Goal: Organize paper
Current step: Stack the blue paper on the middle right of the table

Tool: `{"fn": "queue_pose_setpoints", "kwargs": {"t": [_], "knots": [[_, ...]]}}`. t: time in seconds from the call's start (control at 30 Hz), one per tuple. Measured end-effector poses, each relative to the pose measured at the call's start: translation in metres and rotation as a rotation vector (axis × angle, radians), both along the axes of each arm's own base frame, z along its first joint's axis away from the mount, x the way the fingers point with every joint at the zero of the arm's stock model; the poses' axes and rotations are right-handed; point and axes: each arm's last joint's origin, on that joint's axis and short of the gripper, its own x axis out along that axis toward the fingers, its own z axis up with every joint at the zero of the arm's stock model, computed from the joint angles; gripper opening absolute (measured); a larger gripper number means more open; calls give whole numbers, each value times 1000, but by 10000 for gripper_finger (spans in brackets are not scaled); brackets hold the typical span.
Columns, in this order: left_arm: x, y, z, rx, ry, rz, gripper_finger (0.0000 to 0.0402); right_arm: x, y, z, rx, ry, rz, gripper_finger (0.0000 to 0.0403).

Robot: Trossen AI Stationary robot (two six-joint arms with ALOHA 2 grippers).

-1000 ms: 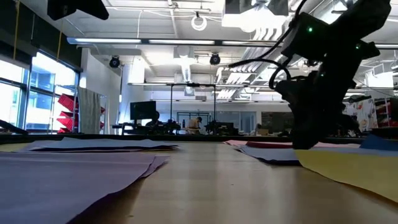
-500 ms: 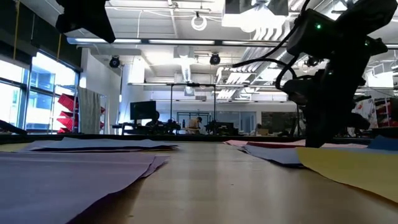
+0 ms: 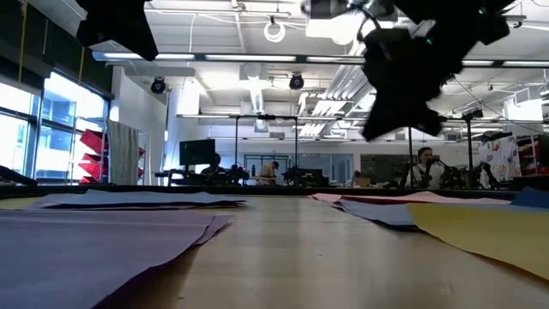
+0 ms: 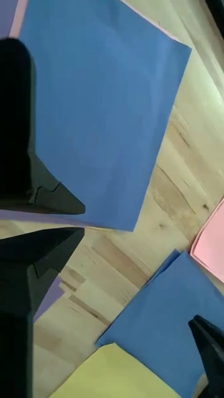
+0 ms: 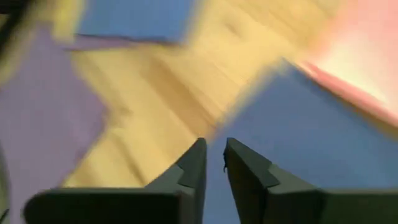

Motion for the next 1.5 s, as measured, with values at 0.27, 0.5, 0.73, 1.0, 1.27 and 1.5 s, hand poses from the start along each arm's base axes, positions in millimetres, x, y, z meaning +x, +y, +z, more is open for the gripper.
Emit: {"fn": "queue_pose_setpoints", "kwargs": {"t": [0.27,0.5,0.73,1.0,1.27,1.5], "knots": [[-3,-2,12,-129,-23,-44,26,58,-6,0,-331,-46,368,152],[-3,-6,13,-217,-4,-96,26,141,-10,-24,-646,-19,695,194],[-3,-7,13,-252,12,-133,26,189,-33,-55,-625,24,804,210],[-3,-7,13,-247,13,-140,26,191,-53,-88,-521,116,811,169],[-3,-7,13,-240,11,-135,26,185,-47,-85,-425,172,772,10],[-3,-5,14,-192,-4,-106,26,177,-43,-46,-324,144,645,0]]}}
